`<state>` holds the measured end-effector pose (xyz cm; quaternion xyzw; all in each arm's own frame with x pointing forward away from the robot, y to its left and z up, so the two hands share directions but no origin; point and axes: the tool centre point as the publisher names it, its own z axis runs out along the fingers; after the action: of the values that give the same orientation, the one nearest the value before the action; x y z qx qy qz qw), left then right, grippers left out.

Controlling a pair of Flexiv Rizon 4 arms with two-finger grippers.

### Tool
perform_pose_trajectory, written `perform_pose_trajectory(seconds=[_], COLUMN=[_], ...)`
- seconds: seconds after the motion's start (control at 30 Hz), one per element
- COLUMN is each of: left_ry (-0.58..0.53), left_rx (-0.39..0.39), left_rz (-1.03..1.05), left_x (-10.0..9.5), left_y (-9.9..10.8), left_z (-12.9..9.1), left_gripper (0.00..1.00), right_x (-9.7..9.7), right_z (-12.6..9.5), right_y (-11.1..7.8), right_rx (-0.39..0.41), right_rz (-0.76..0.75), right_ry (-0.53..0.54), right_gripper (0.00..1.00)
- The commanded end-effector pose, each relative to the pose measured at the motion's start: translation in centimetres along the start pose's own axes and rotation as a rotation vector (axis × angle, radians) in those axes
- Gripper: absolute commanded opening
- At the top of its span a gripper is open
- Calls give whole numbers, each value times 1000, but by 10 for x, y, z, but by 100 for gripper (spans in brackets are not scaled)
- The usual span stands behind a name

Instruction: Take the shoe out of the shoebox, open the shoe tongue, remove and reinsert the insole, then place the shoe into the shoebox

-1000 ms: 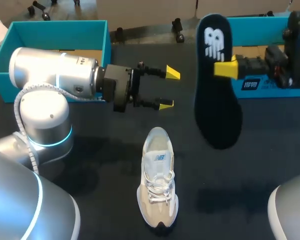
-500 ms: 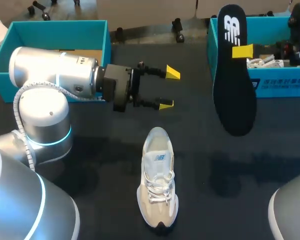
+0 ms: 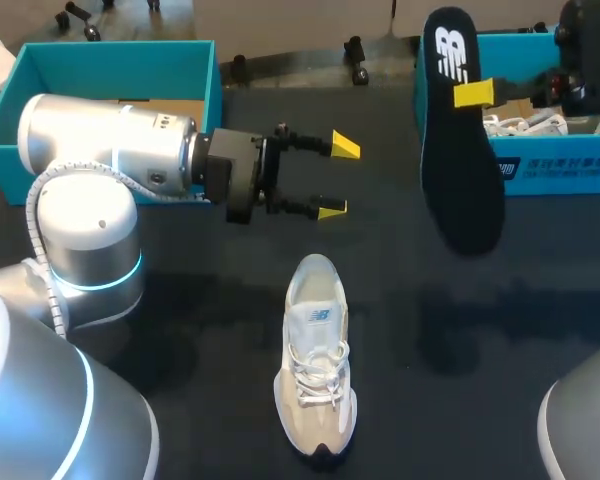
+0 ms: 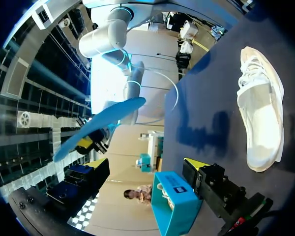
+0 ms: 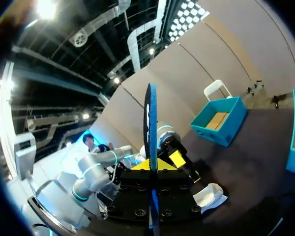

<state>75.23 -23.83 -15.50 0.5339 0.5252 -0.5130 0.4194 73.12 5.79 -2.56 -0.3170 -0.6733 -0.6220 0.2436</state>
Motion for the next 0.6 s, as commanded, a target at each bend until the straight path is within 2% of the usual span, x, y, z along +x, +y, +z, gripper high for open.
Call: perform_pose_trajectory(seconds=[0.03,0.3,0.43,0.47,0.6], left_ry=[-1,-1,-1,-1,-1], left_rx=[-2,-2,-2,-2,-2], left_rz=[1,1,1,1,1], left_x=[0,0,0,0,0], left_y=[0,0,0,0,0], left_z=[2,2,2,2,2], left_gripper=[100,100,100,100,100], right_x=[-39,-82,-94,-95,-95], right_z=[-13,-16,-13,-13,-13], right_y=[0,-5,-5,-4,-4], right_rx=[-29,-52,-47,-5,-5], right_rz=[133,332,463,519,519], right_ry=[54,65,76,47,47], right_gripper=[0,0,0,0,0])
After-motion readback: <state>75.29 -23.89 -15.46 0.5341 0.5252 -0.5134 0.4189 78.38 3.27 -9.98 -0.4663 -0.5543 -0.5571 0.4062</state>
